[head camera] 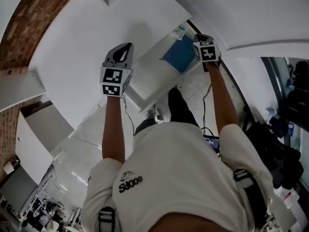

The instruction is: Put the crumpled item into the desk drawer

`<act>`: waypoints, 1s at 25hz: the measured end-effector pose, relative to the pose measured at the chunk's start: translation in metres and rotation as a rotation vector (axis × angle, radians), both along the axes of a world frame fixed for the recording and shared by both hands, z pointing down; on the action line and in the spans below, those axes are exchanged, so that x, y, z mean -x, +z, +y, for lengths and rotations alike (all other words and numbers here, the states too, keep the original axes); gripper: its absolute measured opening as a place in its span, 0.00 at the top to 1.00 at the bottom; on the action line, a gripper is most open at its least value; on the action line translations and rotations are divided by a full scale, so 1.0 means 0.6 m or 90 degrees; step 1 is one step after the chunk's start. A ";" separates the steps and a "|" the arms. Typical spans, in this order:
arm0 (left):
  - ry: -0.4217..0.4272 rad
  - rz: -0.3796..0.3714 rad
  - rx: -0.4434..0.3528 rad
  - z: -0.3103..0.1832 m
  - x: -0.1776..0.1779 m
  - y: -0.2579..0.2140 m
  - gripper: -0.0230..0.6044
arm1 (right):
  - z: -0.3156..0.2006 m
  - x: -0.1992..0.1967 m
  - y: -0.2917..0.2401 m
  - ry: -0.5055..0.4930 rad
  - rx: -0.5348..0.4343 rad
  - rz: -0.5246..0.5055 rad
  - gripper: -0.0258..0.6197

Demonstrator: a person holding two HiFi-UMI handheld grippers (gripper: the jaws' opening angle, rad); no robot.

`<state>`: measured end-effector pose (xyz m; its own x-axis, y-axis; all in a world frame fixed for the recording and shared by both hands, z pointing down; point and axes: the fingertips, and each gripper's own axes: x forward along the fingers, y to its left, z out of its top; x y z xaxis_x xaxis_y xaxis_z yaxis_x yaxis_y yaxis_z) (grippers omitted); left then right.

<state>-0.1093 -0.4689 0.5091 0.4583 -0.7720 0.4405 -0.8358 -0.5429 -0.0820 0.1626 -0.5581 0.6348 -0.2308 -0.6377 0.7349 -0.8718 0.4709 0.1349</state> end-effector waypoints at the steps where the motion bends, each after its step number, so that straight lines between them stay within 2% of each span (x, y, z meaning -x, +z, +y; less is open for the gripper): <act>1: 0.005 0.000 -0.008 0.008 -0.001 -0.010 0.93 | 0.011 -0.004 -0.021 0.003 -0.016 0.000 0.95; 13: 0.074 0.017 -0.116 0.117 -0.013 -0.153 0.93 | 0.203 -0.034 -0.284 0.052 -0.218 -0.014 0.95; 20: 0.134 0.028 -0.168 0.196 -0.040 -0.218 0.93 | 0.348 -0.035 -0.408 0.064 -0.308 -0.009 0.95; 25: 0.153 0.036 -0.192 0.260 -0.036 -0.253 0.93 | 0.445 -0.017 -0.462 0.054 -0.346 0.007 0.95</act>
